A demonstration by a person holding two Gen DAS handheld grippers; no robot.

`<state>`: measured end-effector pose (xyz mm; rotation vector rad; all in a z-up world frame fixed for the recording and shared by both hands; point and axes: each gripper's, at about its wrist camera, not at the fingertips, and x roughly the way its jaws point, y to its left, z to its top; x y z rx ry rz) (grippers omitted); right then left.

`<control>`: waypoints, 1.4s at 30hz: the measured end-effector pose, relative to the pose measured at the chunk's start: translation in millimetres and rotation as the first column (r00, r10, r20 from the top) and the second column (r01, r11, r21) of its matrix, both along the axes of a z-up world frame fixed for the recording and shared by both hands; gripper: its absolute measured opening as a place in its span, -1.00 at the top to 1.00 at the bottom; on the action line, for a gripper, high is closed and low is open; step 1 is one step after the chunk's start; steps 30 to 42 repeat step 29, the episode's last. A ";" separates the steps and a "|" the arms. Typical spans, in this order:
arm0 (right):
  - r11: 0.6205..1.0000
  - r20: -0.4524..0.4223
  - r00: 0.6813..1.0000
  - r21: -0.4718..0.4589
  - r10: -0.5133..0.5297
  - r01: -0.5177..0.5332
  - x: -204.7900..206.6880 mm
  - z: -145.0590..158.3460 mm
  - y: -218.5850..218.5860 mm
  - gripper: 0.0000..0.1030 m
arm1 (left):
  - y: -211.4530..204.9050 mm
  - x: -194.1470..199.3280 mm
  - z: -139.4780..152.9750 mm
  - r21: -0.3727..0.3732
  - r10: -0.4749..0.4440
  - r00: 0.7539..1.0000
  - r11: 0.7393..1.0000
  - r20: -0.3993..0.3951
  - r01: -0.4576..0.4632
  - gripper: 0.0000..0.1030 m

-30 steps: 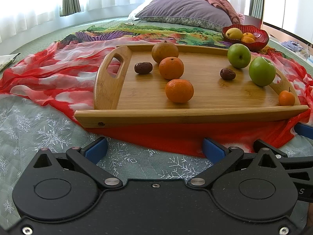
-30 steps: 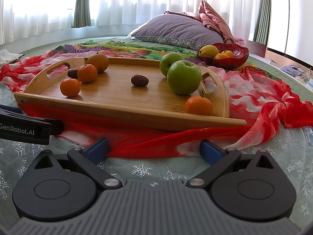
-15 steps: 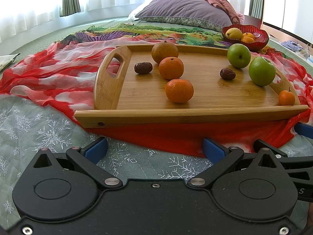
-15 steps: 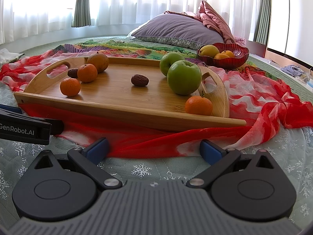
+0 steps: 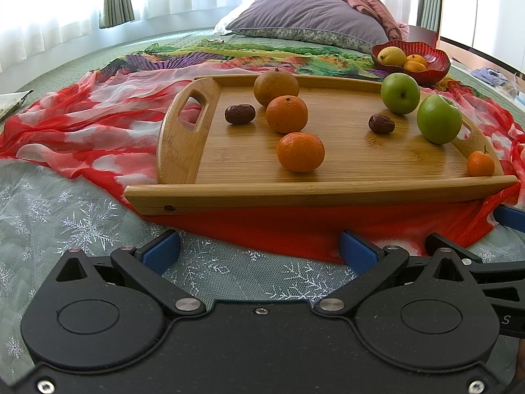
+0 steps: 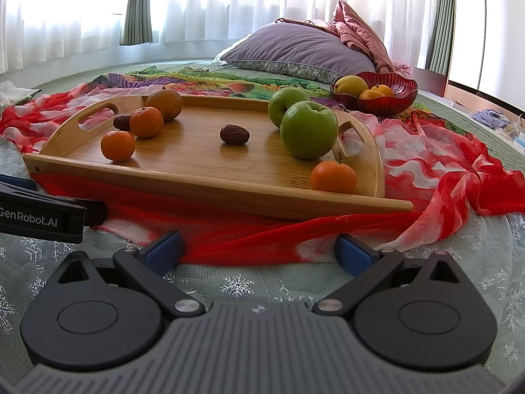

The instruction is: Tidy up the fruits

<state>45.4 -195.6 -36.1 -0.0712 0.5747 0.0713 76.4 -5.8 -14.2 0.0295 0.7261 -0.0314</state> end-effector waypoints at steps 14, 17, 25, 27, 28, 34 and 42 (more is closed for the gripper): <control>1.000 0.000 1.000 0.000 0.000 0.000 0.0 0.0 0.0 -1.00 | 0.1 -0.3 -0.4 0.001 0.000 1.000 1.000 0.001 0.000 -1.00; 1.000 0.000 1.000 0.000 0.000 0.000 0.0 -0.1 0.1 -1.00 | 0.4 -0.3 -0.8 0.000 0.000 1.000 1.000 0.001 0.000 -1.00; 1.000 0.002 1.000 0.000 0.000 0.000 0.0 -0.3 -0.3 -1.00 | -0.8 -0.4 0.4 0.002 -0.002 1.000 1.000 0.006 0.002 -1.00; 1.000 0.003 1.000 0.000 0.001 -0.001 0.0 -0.5 -0.3 -1.00 | -1.3 -0.2 0.8 0.001 -0.002 1.000 1.000 0.010 0.002 -1.00; 1.000 0.004 1.000 0.002 0.001 -0.001 -0.1 -0.8 -0.9 -1.00 | -1.4 -0.1 0.9 0.001 -0.002 1.000 1.000 0.012 0.002 -1.00; 1.000 0.004 1.000 0.003 0.001 -0.001 -0.3 -1.0 -1.4 -1.00 | -1.4 -0.3 1.0 0.001 -0.002 1.000 1.000 0.015 0.002 -1.00; 1.000 0.004 1.000 0.003 0.001 -0.001 -0.3 -1.0 -1.4 -1.00 | -1.4 -0.3 1.0 0.001 -0.002 1.000 1.000 0.015 0.002 -1.00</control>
